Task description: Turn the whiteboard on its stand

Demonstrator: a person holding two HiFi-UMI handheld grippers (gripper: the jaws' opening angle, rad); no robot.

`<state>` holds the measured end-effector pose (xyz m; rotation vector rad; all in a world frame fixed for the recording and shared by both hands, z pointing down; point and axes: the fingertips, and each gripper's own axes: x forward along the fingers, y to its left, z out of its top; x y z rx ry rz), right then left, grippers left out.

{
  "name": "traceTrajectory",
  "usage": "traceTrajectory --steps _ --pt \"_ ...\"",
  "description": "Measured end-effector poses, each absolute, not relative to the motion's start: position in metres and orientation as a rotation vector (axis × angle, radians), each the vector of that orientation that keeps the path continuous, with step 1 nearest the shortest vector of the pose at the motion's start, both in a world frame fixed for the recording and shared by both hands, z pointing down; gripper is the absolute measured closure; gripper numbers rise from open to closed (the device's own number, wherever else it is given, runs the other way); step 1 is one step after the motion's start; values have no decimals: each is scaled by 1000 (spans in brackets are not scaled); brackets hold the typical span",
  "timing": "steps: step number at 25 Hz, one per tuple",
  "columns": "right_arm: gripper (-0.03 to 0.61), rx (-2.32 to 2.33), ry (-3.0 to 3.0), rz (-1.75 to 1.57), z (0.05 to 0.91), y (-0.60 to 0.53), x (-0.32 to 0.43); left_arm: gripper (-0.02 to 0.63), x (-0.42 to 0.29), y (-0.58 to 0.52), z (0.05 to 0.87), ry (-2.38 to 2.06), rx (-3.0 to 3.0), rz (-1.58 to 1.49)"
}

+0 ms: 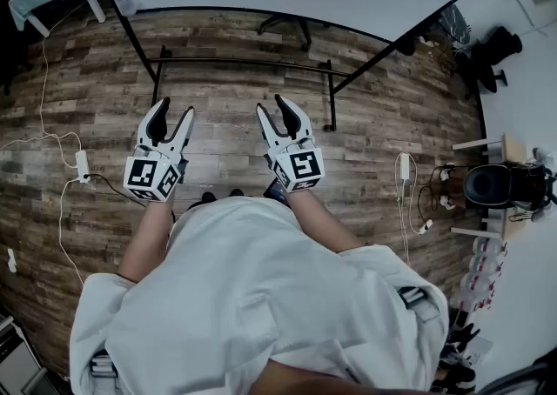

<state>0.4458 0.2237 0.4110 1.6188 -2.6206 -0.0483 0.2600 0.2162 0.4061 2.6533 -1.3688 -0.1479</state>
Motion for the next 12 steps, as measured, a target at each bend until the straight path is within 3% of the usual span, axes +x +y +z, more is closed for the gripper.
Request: traceTrajectory --steps 8,12 --pt "409 1561 -2645 -15 424 234 438 383 251 226 407 -1424 2653 -154" --pt "328 1557 -2671 10 425 229 436 380 252 227 411 -1422 2645 -145"
